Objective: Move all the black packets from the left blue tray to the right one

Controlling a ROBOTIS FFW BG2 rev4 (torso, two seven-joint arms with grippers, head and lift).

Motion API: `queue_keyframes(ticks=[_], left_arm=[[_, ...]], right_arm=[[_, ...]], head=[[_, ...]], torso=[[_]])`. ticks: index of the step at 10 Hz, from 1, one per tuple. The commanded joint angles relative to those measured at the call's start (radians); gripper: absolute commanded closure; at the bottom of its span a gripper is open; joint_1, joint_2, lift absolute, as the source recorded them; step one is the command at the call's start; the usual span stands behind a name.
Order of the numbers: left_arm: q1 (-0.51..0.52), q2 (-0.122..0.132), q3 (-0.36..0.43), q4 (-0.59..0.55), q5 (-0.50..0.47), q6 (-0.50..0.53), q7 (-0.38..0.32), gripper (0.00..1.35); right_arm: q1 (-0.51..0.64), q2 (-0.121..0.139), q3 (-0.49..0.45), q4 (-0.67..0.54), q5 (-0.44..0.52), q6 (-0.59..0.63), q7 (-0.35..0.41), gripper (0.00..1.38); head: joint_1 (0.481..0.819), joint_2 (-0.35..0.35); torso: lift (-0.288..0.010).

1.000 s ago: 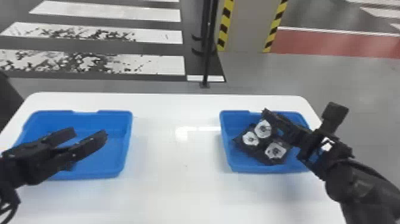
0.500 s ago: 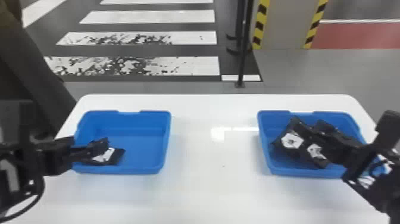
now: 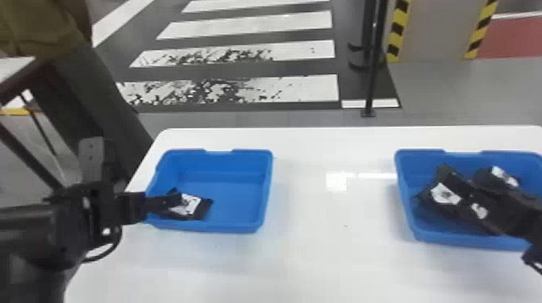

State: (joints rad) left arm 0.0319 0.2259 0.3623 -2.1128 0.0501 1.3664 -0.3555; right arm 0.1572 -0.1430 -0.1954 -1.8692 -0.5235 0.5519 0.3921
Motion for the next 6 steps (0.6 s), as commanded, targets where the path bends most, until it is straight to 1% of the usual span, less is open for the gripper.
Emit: queue_keyframes(ticks=[1,3,5,6], left_arm=[[-0.061,0.010,-0.033,0.109,0.000,-0.002,0.000,0.14],[-0.133,0.010,-0.057,0.234,0.004,-0.004,0.001,0.14],[-0.174,0.009,-0.075,0.315,0.000,-0.017,0.004,0.14],[-0.194,0.009,-0.081,0.354,0.000,-0.026,0.006,0.14]], right_arm=[[0.000,0.000,0.014,-0.005,-0.013,0.000,0.002,0.18],[0.010,0.003,0.030,-0.027,-0.015,0.000,0.010,0.18],[0.034,0.010,0.050,-0.059,0.003,-0.010,0.010,0.18],[0.046,0.013,0.058,-0.056,-0.005,-0.010,0.010,0.18]], head=[[0.695,0.191],[0.695,0.195],[0.695,0.200],[0.695,0.202]], torso=[[-0.140],[-0.140],[-0.140],[-0.140]])
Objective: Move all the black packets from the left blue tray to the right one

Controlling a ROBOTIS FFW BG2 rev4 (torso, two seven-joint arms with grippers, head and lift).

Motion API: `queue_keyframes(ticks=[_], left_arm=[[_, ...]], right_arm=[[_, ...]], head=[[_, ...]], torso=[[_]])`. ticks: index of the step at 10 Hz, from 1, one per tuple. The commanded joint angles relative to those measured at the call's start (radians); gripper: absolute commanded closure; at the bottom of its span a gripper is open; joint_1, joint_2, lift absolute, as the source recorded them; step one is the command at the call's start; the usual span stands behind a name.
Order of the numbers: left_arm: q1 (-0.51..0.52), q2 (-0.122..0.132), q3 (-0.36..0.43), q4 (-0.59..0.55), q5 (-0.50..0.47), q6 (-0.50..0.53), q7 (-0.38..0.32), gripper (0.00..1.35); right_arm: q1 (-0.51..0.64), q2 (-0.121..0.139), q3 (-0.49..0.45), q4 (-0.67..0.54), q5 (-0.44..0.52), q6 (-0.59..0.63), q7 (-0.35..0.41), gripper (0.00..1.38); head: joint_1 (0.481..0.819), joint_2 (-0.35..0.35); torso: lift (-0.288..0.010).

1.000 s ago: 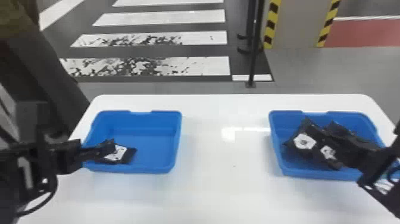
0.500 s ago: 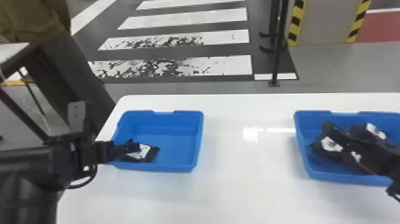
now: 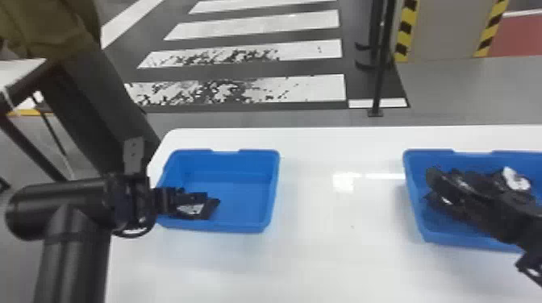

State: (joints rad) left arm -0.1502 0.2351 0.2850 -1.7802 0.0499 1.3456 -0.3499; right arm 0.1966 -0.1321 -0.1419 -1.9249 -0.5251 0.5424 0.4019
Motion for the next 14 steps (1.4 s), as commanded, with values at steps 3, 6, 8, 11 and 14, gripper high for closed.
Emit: queue_keyframes(ticks=[3,6,8,11,14], left_arm=[[-0.073,-0.003,-0.020,0.125,-0.022,0.044,0.022,0.17],[-0.098,-0.008,-0.024,0.196,-0.022,0.041,0.022,0.95],[-0.076,-0.010,-0.018,0.179,0.012,0.007,0.019,1.20],[0.037,-0.016,0.002,-0.074,0.108,0.004,0.016,1.20],[0.121,-0.014,-0.010,-0.241,0.168,-0.037,-0.007,1.20]], right_arm=[[0.014,0.005,0.014,0.002,-0.015,0.000,0.000,0.18],[0.009,0.005,0.020,0.012,-0.037,0.000,0.000,0.18],[0.012,0.003,0.020,0.014,-0.049,0.000,0.003,0.18],[0.012,0.005,0.020,0.009,-0.055,0.000,0.003,0.18],[0.012,0.005,0.028,0.007,-0.067,0.000,0.005,0.18]], head=[[0.695,0.223],[0.695,0.223],[0.695,0.225],[0.695,0.209],[0.695,0.185]], torso=[[-0.140],[-0.140],[-0.140],[-0.140],[-0.140]])
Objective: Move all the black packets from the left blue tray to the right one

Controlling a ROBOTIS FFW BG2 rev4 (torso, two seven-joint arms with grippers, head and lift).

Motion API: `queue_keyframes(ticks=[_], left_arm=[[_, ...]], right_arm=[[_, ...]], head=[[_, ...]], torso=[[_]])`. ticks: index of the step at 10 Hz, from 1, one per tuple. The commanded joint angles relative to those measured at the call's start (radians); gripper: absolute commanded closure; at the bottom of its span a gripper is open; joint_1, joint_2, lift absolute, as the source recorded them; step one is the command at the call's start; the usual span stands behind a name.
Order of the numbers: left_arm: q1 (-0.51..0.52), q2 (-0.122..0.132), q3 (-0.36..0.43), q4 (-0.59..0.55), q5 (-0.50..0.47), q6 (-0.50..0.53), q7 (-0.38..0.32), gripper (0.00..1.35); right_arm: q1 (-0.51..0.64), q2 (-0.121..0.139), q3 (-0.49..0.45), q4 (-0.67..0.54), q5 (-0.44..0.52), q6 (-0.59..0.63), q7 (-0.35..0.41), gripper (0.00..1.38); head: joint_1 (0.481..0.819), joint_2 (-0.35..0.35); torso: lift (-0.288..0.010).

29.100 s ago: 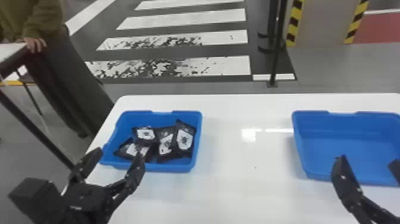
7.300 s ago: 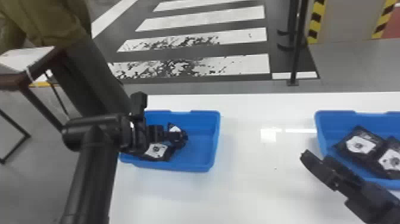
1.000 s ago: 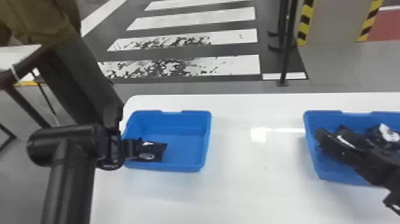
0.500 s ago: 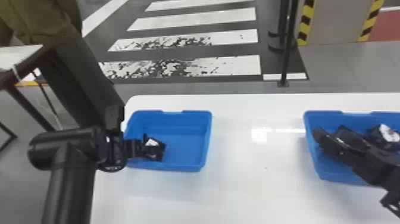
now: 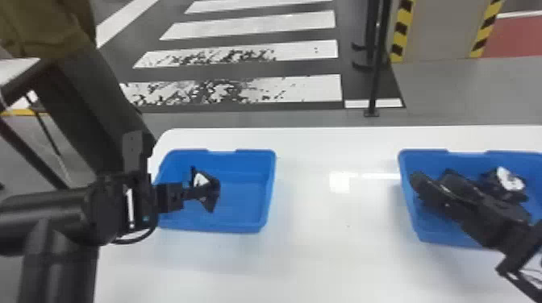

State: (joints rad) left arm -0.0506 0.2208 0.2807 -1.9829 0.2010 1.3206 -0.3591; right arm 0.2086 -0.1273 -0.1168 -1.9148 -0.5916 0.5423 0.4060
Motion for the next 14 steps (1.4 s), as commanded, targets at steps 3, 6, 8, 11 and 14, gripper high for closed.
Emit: queue_keyframes(ticks=[3,6,8,11,14], left_arm=[[0.090,0.000,-0.111,-0.134,0.170,-0.172,-0.058,1.20],[0.136,-0.003,-0.237,-0.212,0.264,-0.204,-0.080,1.20],[0.132,-0.001,-0.301,-0.215,0.300,-0.214,-0.084,1.20],[0.105,0.000,-0.353,-0.212,0.333,-0.233,-0.084,1.20],[0.082,0.000,-0.382,-0.212,0.343,-0.241,-0.083,1.20]], right_arm=[[-0.027,-0.003,0.029,-0.025,-0.009,0.022,0.014,0.18],[-0.079,-0.021,0.059,-0.030,-0.035,0.032,0.017,0.18],[-0.101,-0.028,0.089,-0.028,-0.060,0.034,0.019,0.18],[-0.110,-0.034,0.157,-0.035,-0.108,0.034,0.020,0.18],[-0.115,-0.046,0.230,-0.062,-0.148,0.042,0.025,0.18]], head=[[0.695,0.119],[0.695,0.030],[0.695,-0.016],[0.695,-0.042],[0.695,-0.025]], torso=[[-0.140],[-0.140],[-0.140],[-0.140],[-0.140]])
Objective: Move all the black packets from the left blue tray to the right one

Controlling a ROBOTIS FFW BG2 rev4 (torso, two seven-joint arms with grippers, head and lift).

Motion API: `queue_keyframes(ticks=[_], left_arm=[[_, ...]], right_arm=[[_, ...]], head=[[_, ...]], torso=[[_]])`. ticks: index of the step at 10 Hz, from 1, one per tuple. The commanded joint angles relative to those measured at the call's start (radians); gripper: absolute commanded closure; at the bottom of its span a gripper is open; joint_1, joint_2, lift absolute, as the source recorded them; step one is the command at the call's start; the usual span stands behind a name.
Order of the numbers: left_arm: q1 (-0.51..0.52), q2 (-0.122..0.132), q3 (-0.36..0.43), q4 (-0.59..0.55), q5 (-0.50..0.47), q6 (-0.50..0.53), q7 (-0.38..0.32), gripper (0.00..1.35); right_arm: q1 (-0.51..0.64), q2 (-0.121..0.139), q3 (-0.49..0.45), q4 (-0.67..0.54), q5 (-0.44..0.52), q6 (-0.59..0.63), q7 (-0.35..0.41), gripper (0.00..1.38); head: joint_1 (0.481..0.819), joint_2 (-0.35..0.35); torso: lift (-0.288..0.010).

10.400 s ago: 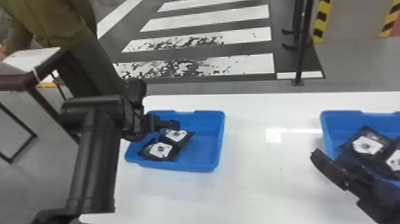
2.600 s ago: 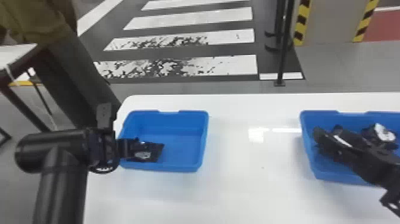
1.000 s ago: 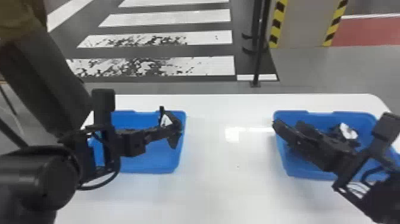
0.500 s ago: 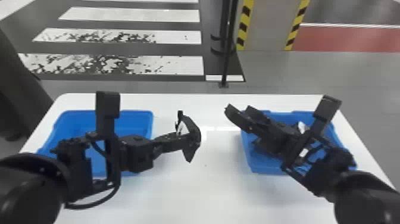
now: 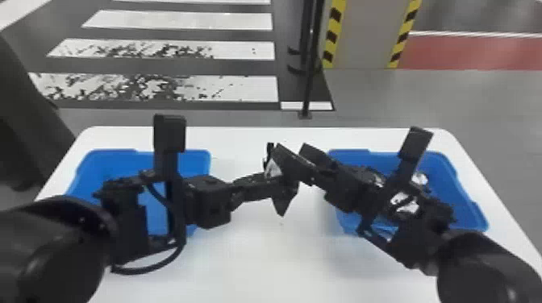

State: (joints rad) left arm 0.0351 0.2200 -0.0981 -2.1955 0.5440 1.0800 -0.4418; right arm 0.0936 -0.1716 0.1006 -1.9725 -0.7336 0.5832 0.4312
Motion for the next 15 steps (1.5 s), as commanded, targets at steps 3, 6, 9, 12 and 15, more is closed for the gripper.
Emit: queue_keyframes(ticks=[3,6,9,12,15], left_arm=[[-0.008,-0.001,-0.008,0.003,0.006,0.000,0.002,1.20],[-0.008,-0.002,-0.018,0.005,0.018,-0.008,0.003,1.20],[-0.008,-0.004,-0.014,0.005,0.022,-0.017,0.003,1.20],[-0.003,-0.005,-0.012,0.005,0.036,-0.037,0.008,1.12],[0.061,-0.019,0.034,0.000,0.100,-0.062,0.020,0.13]], right_arm=[[-0.003,-0.006,0.053,-0.009,-0.018,0.003,0.001,0.18],[-0.030,-0.003,0.063,0.027,-0.014,0.006,0.000,0.73],[-0.032,-0.002,0.063,0.040,-0.012,0.008,0.001,1.18],[-0.030,0.000,0.063,0.057,-0.028,-0.043,0.001,1.28],[-0.030,0.004,-0.029,0.069,-0.012,-0.053,0.001,1.28]], head=[[0.695,0.010],[0.695,0.020],[0.695,0.013],[0.695,0.012],[0.695,-0.005]], torso=[[-0.140],[-0.140],[-0.140],[-0.140],[-0.140]])
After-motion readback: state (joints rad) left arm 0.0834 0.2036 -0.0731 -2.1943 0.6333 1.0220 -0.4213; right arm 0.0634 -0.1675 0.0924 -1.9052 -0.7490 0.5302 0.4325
